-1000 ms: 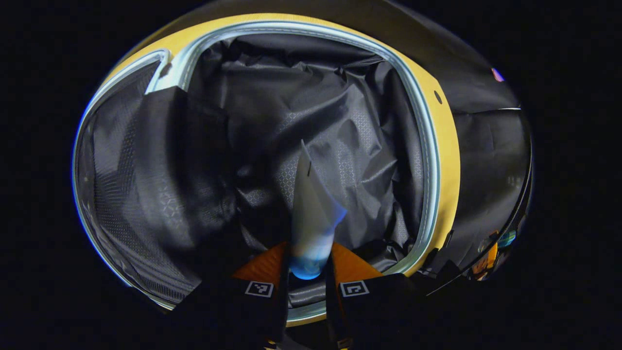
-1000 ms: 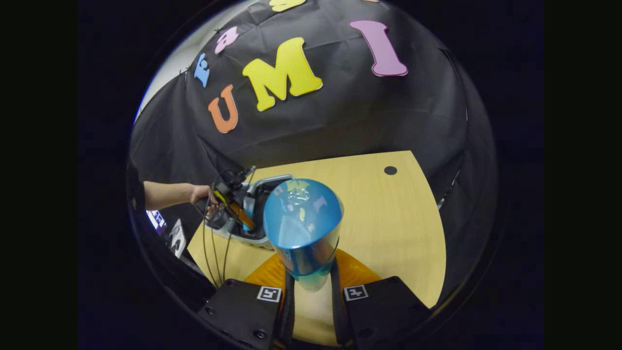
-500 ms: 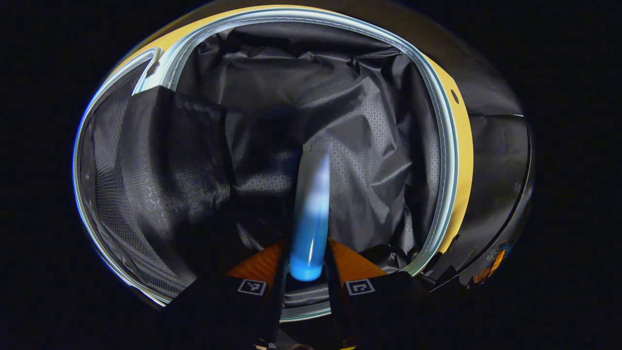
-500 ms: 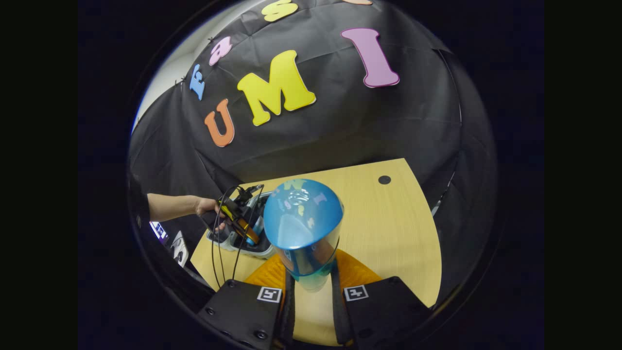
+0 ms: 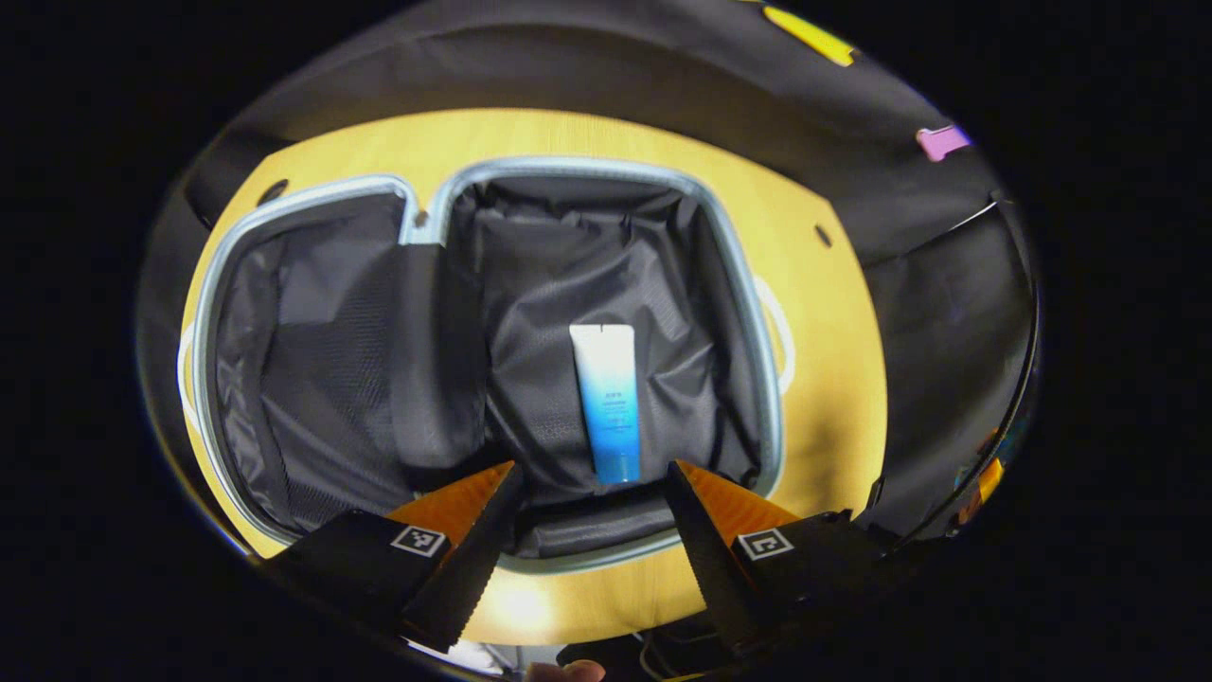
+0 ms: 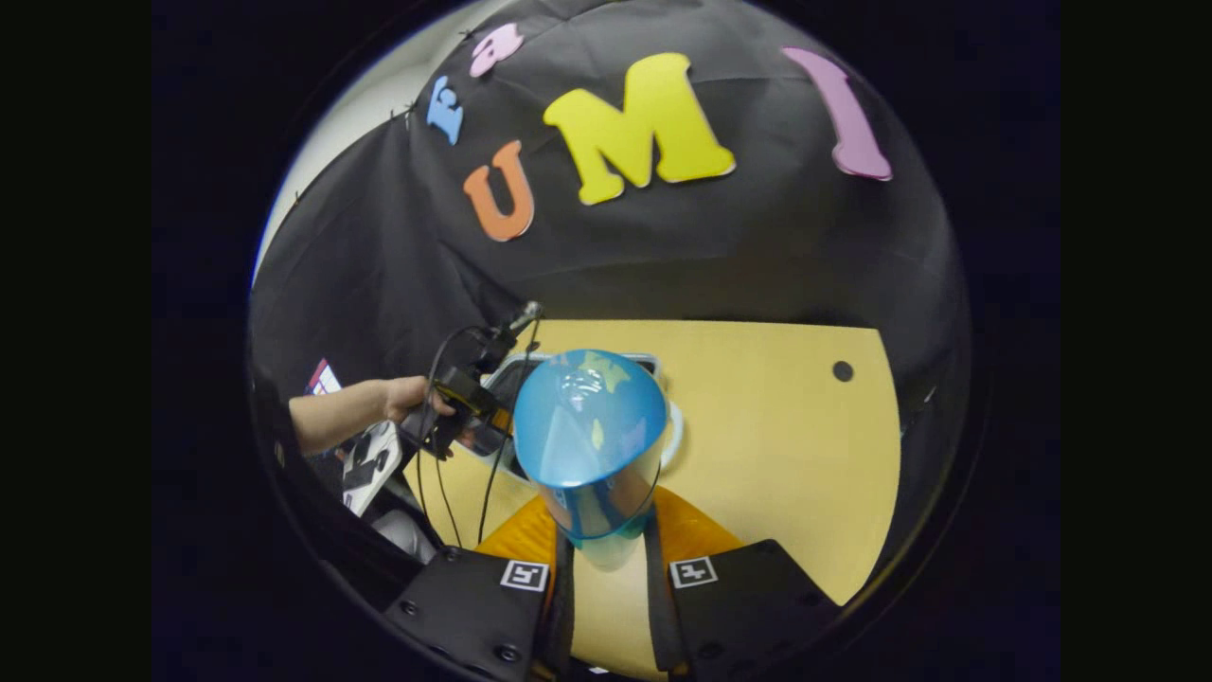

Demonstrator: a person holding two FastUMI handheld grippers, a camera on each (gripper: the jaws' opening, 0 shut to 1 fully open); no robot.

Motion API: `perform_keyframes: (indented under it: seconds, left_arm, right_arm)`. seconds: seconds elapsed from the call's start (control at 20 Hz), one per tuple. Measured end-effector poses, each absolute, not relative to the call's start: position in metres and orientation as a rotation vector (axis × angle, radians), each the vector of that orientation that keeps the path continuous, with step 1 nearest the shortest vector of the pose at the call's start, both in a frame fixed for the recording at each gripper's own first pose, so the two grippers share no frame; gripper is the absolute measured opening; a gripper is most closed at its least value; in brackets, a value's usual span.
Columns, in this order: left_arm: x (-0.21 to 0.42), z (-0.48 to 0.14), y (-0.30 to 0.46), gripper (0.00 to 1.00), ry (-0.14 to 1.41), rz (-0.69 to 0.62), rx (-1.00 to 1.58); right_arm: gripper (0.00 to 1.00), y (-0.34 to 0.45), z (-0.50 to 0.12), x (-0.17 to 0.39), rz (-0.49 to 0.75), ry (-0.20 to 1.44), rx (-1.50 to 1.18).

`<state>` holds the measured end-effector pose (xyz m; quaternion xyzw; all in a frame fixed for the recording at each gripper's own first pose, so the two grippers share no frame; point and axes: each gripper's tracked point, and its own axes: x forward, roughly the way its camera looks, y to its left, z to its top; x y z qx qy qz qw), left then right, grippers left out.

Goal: First open the suitcase, pack the skin care products into it, and then close the suitcase.

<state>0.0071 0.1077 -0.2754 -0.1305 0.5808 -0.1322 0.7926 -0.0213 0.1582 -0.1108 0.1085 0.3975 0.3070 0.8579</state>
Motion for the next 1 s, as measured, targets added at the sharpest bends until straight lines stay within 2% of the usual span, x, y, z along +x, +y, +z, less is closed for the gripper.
perform_keyframes:
  seconds: [0.2, 0.4, 0.55, 0.7, 0.85, 1.0]
  left_arm:
    - [-0.024, -0.245, 0.13, 0.96, 0.964, -0.202, -0.289]
    - [-0.084, -0.227, 0.147, 0.96, 0.803, -0.089, -0.366]
    - [-0.13, -0.225, 0.163, 0.96, 0.779, -0.031, -0.398]
    - [-0.158, -0.222, 0.18, 0.96, 0.765, 0.011, -0.413]
    - [-0.174, -0.22, 0.201, 0.96, 0.765, 0.058, -0.403]
    - [-0.18, -0.217, 0.216, 0.96, 0.761, 0.099, -0.418]
  right_arm:
    - [0.3, 0.231, -0.137, 0.004, 0.745, 0.991, 0.206]
    - [0.3, 0.288, -0.191, 0.025, 0.739, 1.189, 0.174]
    - [0.3, 0.312, -0.233, 0.038, 0.657, 1.342, 0.213]
    - [0.3, 0.319, -0.277, 0.05, 0.508, 1.48, 0.265]
    - [0.3, 0.32, -0.315, 0.054, 0.35, 1.599, 0.327]
    - [0.27, 0.309, -0.335, 0.054, 0.257, 1.653, 0.269]
